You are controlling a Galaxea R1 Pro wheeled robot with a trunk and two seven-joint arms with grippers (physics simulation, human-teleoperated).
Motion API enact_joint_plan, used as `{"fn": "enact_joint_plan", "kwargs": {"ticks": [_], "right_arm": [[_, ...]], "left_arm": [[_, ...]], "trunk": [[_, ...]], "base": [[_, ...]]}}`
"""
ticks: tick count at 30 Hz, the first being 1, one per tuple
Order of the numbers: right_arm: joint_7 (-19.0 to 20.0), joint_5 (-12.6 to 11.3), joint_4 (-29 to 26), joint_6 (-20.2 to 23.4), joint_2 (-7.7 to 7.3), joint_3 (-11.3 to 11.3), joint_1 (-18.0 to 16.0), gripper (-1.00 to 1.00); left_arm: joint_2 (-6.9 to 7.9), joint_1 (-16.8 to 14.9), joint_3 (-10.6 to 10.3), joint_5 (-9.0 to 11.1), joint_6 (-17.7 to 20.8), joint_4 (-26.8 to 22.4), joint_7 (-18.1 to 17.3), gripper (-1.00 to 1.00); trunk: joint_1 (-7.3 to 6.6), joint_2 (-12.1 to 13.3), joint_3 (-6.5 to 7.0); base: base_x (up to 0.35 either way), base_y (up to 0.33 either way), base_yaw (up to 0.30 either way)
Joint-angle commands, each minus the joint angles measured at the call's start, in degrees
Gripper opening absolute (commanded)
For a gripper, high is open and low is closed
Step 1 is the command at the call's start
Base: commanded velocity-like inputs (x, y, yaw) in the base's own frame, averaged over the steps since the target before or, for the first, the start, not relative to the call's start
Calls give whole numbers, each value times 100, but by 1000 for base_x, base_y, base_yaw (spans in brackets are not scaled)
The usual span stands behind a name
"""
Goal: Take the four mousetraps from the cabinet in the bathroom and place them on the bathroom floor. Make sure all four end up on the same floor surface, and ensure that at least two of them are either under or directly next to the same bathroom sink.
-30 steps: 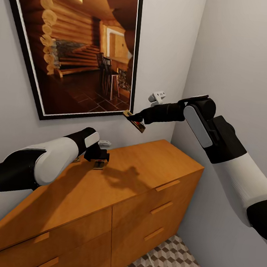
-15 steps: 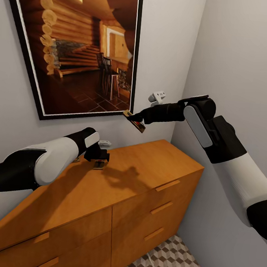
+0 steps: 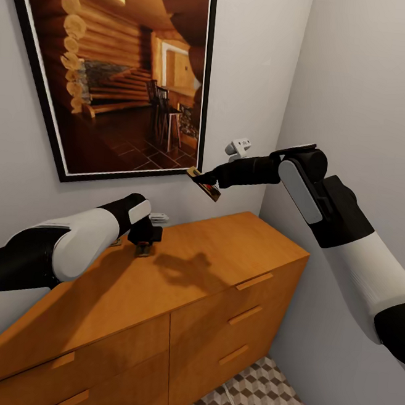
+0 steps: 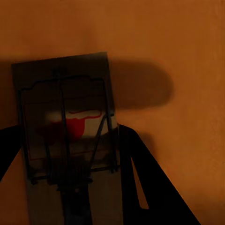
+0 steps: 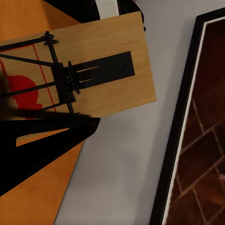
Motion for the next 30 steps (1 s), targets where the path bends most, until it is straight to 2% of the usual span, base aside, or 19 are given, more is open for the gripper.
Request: {"fn": "enact_joint_plan", "kwargs": {"ticks": [1,24,30], "right_arm": [[41,42,-2,6,-4,6,-7,-100],[41,42,-2,6,-4,7,-7,-100],[41,42,-2,6,-4,8,-7,-100]], "left_arm": [[-1,-1,82,47,-6,93,49,-100],[-87,-62,90,47,99,-36,58,-100],[-87,-64,90,49,129,-227,58,-100]], "trunk": [[1,-2,-8],[1,-2,-8],[1,-2,-8]], "base": [[0,0,0],[0,0,0],[0,0,0]]}}
